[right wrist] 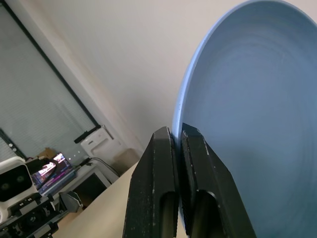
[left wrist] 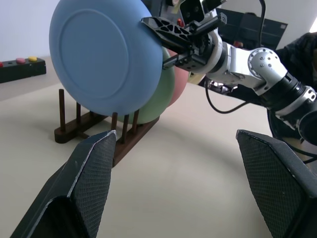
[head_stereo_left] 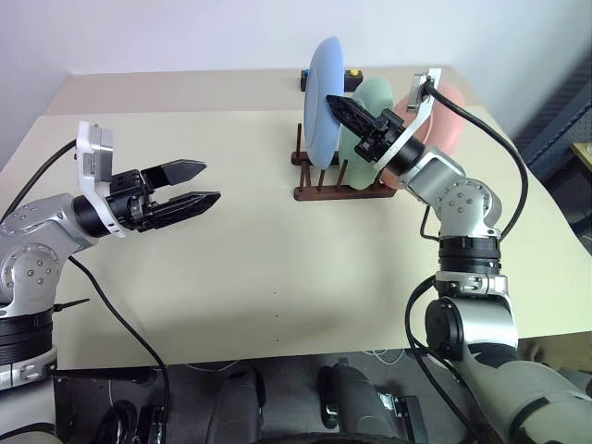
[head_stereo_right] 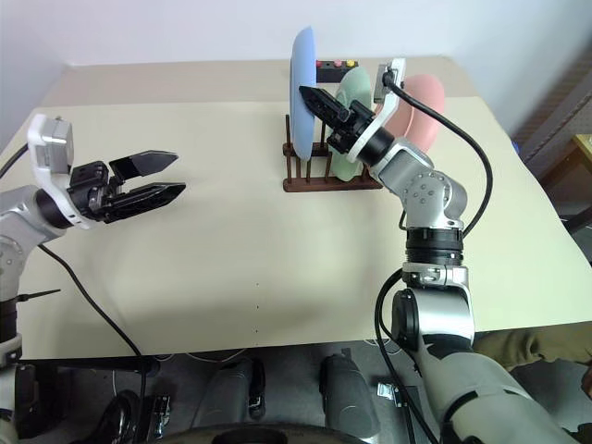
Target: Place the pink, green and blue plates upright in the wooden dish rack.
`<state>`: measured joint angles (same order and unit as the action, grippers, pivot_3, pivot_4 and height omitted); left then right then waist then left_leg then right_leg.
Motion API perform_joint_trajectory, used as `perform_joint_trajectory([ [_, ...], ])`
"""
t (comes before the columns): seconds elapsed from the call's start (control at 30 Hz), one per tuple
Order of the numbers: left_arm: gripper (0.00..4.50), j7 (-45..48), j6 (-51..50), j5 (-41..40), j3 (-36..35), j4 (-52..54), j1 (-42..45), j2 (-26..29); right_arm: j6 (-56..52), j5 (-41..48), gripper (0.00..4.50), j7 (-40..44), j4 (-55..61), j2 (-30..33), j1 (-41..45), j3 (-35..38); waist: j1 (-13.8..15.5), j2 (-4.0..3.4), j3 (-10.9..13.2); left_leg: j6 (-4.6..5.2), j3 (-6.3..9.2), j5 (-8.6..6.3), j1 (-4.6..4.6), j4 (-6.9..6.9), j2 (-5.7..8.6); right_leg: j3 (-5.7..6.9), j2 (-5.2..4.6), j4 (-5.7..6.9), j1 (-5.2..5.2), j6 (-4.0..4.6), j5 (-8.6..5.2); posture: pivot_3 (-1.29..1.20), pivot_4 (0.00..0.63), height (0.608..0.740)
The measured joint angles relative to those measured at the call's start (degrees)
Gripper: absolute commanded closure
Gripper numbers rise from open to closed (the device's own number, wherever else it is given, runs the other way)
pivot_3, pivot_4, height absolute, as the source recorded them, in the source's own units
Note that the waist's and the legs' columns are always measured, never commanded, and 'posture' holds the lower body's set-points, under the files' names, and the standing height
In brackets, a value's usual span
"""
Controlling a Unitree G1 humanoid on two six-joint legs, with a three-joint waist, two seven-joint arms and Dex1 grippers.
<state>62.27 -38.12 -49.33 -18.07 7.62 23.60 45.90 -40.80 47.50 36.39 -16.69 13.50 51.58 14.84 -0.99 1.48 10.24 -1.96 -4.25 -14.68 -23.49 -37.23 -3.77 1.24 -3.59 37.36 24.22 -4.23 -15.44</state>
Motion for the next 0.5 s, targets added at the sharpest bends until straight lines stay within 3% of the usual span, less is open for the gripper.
perform_joint_trajectory([
  [0.5,0.53,-0.3,4.9,1.6,0.0,0.5,0.0,-1.1,-0.5,-1.6,4.50,-1.4,-0.7,-1.2,-2.0,-0.1,0.0,0.00,0.0,0.00,-0.03,0.00,0.00,0.01,0.00,-0.03,0.01,0.00,0.02,0.00,0.00,0.00,0.150,0.740],
])
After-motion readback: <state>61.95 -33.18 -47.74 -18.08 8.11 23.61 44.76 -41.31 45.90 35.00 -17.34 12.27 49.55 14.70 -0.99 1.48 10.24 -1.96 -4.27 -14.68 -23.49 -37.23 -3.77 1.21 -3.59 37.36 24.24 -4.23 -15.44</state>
